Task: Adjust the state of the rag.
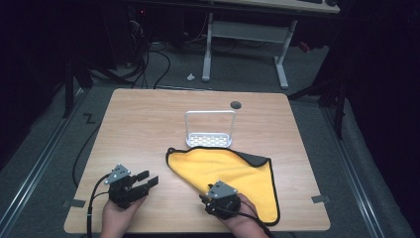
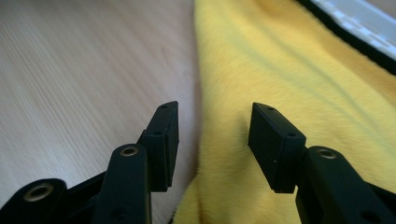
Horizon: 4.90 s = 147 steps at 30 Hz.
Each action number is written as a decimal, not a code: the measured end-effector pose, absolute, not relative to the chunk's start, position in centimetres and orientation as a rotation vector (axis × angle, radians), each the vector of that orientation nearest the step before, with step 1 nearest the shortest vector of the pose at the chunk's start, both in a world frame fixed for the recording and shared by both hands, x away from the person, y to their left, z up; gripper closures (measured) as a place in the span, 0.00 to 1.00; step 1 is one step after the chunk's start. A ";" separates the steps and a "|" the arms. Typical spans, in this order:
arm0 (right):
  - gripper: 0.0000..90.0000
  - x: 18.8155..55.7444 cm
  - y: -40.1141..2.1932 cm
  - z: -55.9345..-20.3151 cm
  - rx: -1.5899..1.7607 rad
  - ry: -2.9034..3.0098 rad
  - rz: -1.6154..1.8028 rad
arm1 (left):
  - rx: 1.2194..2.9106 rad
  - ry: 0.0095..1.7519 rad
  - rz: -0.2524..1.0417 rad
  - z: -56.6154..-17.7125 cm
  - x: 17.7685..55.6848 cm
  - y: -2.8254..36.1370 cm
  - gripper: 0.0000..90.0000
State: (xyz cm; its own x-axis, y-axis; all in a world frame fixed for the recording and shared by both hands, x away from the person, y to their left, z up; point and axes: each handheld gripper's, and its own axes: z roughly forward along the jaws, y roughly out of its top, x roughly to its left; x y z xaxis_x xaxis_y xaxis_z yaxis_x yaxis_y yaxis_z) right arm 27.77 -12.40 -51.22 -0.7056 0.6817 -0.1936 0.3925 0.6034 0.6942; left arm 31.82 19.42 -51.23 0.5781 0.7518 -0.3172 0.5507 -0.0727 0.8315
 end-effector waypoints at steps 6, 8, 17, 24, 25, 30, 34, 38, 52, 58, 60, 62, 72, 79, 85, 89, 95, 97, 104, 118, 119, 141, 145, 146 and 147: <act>0.95 28.0 -12.5 -50.4 0.863 2.392 0.937 | 1.719 1.097 0.218 -51.4 32.0 19.7 0.55; 0.95 27.7 -13.1 -48.6 0.873 2.331 1.039 | 1.733 1.088 0.224 -51.5 32.0 19.5 0.56; 0.95 34.6 -20.9 -51.2 1.286 2.229 0.937 | 1.756 1.058 0.176 -51.4 31.8 18.6 0.61; 0.96 34.3 -21.1 -52.2 1.313 2.238 0.934 | 1.914 0.875 0.073 -52.1 29.8 9.6 0.62; 0.96 34.3 -21.0 -52.3 1.313 2.244 0.945 | 1.935 0.851 0.071 -52.4 29.6 7.3 0.62; 0.95 34.2 -20.9 -52.3 1.316 2.259 0.973 | 1.971 0.856 0.137 -52.6 31.0 2.3 0.59; 0.95 34.2 -20.8 -52.3 1.332 2.267 0.998 | 2.027 0.886 0.240 -52.7 32.0 0.6 0.57; 0.95 34.1 -20.5 -52.3 1.335 2.280 1.016 | 2.040 0.924 0.317 -52.9 33.0 0.1 0.73; 0.81 33.4 -21.8 -52.0 1.302 2.203 0.932 | 1.965 0.918 0.415 -51.4 30.9 6.5 0.97; 0.82 33.3 -22.2 -51.9 1.337 2.188 0.966 | 1.932 0.946 0.350 -51.7 30.4 7.9 1.00; 0.82 33.2 -22.0 -51.8 1.337 2.184 0.978 | 1.958 0.895 0.287 -52.0 29.4 6.3 0.91; 0.82 33.3 -21.9 -51.9 1.337 2.189 0.974 | 1.976 0.854 0.259 -52.1 29.0 4.9 0.86; 0.80 32.9 -22.0 -51.6 1.320 2.192 1.002 | 2.026 0.969 0.285 -53.0 32.2 2.8 0.65; 0.80 33.0 -21.7 -51.8 1.313 2.210 0.988 | 2.041 1.013 0.350 -52.9 34.6 2.0 0.78; 0.81 33.0 -22.3 -51.8 1.341 2.176 0.950 | 2.027 0.958 0.358 -52.1 33.5 3.0 0.96; 0.84 33.3 -23.3 -52.4 1.371 2.158 0.860 | 2.002 0.945 0.403 -51.1 31.6 5.7 0.97; 0.89 34.5 -24.5 -52.3 1.390 2.106 0.772 | 1.995 1.006 0.427 -51.4 27.9 11.9 0.97; 0.89 34.8 -24.9 -52.3 1.397 2.092 0.762 | 2.004 1.011 0.419 -51.5 27.4 12.4 0.97; 0.87 36.7 -27.6 -52.1 1.479 2.002 0.665 | 2.046 0.928 0.321 -51.6 24.8 11.9 0.90; 0.84 31.3 -28.4 -52.1 1.382 2.060 0.656 | 1.999 0.983 0.274 -52.3 24.6 13.8 0.71; 0.84 31.3 -28.4 -52.1 1.382 2.060 0.656 | 1.999 0.983 0.274 -52.3 24.6 13.8 0.72; 1.00 31.6 -28.6 -50.9 1.405 2.025 0.834 | 2.085 0.934 0.174 -53.2 29.5 11.6 1.00; 1.00 33.5 -26.9 -51.5 1.406 2.079 0.806 | 2.060 1.002 0.185 -53.2 29.2 15.3 1.00; 1.00 33.5 -26.9 -51.5 1.406 2.079 0.806 | 2.060 1.002 0.185 -53.2 29.2 15.3 1.00; 1.00 33.9 -26.4 -51.7 1.401 2.099 0.800 | 2.051 1.021 0.169 -53.2 29.3 16.1 1.00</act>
State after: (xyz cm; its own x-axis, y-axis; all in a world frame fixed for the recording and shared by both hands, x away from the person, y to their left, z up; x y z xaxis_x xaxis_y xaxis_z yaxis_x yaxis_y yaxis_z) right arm 33.94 -26.42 -51.72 -0.3537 0.9323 -0.0752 0.6459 0.3016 0.7013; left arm 29.32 16.13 -53.19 0.6621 0.7154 -0.2231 0.6057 -0.3356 0.7215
